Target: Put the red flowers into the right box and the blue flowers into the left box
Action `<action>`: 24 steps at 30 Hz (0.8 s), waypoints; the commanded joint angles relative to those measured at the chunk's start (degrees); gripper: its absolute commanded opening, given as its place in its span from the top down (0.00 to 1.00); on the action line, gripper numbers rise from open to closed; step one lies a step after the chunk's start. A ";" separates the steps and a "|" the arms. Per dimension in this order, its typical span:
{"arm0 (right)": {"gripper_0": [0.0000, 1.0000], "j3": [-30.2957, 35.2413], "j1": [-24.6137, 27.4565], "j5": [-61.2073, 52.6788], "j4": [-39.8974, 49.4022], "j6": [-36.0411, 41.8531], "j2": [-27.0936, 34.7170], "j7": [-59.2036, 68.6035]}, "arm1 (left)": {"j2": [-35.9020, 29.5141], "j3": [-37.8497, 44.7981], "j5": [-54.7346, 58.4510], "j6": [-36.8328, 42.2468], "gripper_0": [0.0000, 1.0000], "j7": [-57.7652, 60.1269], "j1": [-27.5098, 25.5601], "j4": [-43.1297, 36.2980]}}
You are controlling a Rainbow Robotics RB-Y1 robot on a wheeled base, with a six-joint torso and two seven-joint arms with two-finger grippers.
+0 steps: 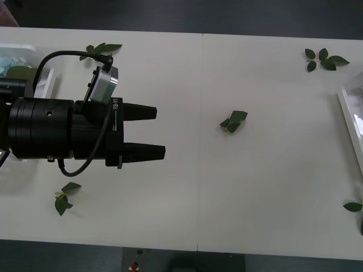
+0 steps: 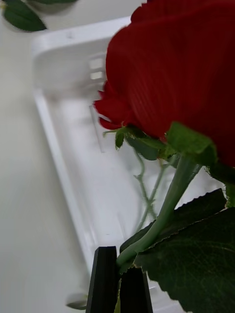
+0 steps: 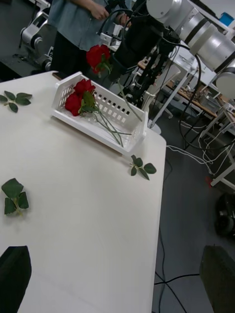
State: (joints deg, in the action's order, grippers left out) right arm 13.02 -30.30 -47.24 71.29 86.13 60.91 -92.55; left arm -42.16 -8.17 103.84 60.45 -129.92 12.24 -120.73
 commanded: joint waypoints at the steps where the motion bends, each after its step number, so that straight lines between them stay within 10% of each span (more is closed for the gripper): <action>1: 1.00 1.57 -1.87 1.10 -7.83 -4.39 1.58 -8.96 | -0.38 0.18 -0.65 0.28 0.00 1.51 1.74 -1.70; 24: 1.00 2.18 -1.78 3.56 -23.83 -20.74 -4.75 -24.25 | -0.38 0.18 -0.65 0.28 0.00 1.51 1.74 -1.70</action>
State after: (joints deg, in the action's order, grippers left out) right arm 14.88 -30.52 -44.39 46.87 65.85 57.13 -115.45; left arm -42.16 -8.45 103.01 60.45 -129.92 12.24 -120.73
